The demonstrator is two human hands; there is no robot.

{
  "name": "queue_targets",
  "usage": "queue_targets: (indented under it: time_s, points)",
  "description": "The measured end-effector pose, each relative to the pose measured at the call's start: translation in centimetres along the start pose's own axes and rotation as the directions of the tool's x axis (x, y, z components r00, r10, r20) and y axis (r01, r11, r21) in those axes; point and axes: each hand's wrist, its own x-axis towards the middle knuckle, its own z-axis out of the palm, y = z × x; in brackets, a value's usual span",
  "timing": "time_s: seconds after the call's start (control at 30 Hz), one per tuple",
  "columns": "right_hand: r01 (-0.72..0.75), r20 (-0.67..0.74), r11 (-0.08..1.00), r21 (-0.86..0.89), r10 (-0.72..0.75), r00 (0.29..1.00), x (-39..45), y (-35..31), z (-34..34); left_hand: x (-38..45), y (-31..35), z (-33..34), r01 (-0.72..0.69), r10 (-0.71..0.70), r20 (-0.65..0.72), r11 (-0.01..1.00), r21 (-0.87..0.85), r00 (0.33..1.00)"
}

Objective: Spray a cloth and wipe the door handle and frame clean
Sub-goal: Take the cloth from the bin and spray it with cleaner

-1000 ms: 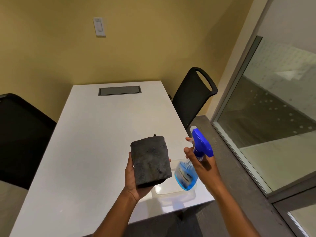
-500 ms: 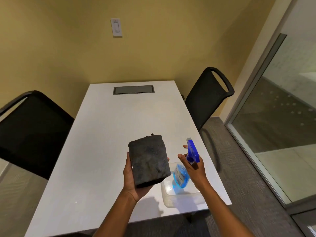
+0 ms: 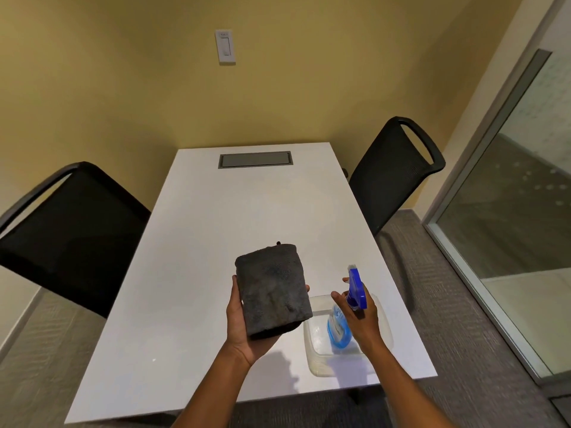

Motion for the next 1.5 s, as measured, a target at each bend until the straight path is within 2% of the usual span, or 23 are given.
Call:
queue_targets:
  time_s: [0.7, 1.07, 1.23, 1.4, 1.5]
  points:
    - [-0.084, -0.060, 0.996, -0.001, 0.084, 0.995, 1.3, 0.9, 0.1, 1.0, 1.1, -0.6, 0.032, -0.032, 0.037, 0.999, 0.004, 0.999]
    - [-0.018, -0.022, 0.998, -0.054, 0.017, 1.000, 0.3, 0.2, -0.9, 1.3, 1.2, -0.6, 0.067, -0.065, 0.079, 0.997, -0.025, 0.995]
    - [0.060, -0.055, 0.983, -0.175, -0.071, 0.996, -1.0, -1.2, -1.7, 1.6, 0.9, -0.2, 0.115, -0.113, 0.098, 0.993, -0.016, 0.989]
    - [0.132, -0.120, 0.988, -0.086, -0.142, 0.983, -4.0, -3.0, -3.2, 2.2, 0.4, 0.6, 0.174, -0.168, 0.188, 0.985, -0.013, 0.968]
    - [0.167, -0.179, 0.985, -0.038, -0.171, 0.969, -6.5, -4.9, -4.1, 2.2, 0.0, 2.0, 0.217, -0.220, 0.168, 0.976, 0.037, 0.961]
